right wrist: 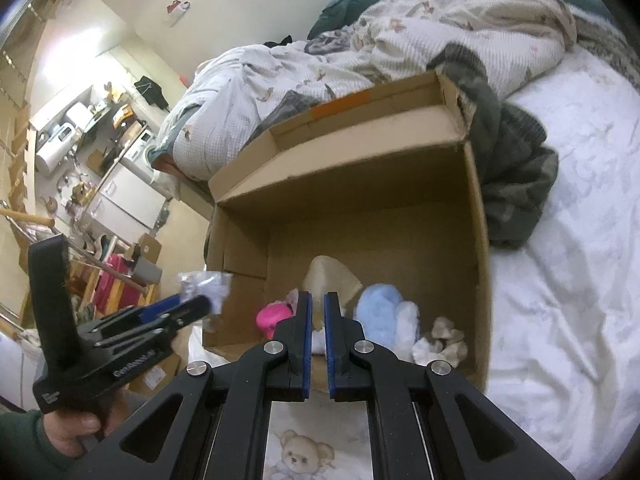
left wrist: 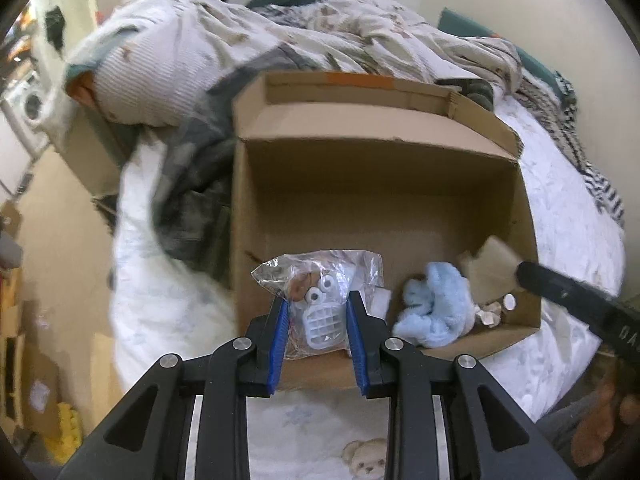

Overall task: Organize soft objects
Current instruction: 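Carry the plastic bag and tan card into the box and open both tools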

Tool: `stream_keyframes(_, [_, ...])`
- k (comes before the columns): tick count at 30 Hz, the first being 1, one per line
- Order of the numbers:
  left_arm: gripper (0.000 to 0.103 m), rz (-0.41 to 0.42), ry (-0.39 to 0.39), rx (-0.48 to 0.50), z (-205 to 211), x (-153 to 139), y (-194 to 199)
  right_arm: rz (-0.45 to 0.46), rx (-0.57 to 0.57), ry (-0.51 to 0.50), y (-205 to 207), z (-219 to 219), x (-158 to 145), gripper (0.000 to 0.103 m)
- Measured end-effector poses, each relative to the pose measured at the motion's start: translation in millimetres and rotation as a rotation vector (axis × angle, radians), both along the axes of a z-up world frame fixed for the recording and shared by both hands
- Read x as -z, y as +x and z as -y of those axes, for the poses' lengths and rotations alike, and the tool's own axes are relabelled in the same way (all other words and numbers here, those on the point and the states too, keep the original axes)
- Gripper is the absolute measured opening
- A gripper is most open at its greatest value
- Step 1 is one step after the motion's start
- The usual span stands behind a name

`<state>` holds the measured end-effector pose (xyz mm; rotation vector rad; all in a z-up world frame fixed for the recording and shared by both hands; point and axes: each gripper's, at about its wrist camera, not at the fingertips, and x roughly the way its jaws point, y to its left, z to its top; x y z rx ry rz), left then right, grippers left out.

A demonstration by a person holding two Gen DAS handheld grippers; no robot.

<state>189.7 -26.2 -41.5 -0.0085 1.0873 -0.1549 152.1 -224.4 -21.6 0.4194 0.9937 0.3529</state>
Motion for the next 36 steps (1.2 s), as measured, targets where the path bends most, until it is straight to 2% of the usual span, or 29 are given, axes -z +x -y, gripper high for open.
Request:
stream_keyframes(5, [0.025, -0.035, -0.045, -0.036, -2, 21, 4, -0.050, -0.029, -0.034, 2, -14, 23, 0.007])
stream_keyframes(8, [0.025, -0.038, -0.012, -0.018, 2, 26, 5, -0.073, -0.059, -0.060, 4, -22, 34, 0.007])
stream_keyframes(14, [0.025, -0.092, -0.009, -0.015, 6, 40, 5, -0.128, -0.083, -0.069, 6, -31, 53, 0.008])
stream_keyframes(28, [0.026, -0.110, -0.002, -0.028, 7, 46, 8, -0.165, -0.042, -0.067, 9, -26, 62, 0.008])
stream_keyframes(33, [0.032, -0.105, 0.016, 0.005, 13, 45, 6, -0.158, -0.021, -0.037, 8, -19, 60, 0.011])
stream_keyframes(36, [0.045, -0.089, 0.012, 0.011, 15, 41, 4, -0.160, 0.007, -0.025, 8, -14, 60, 0.017])
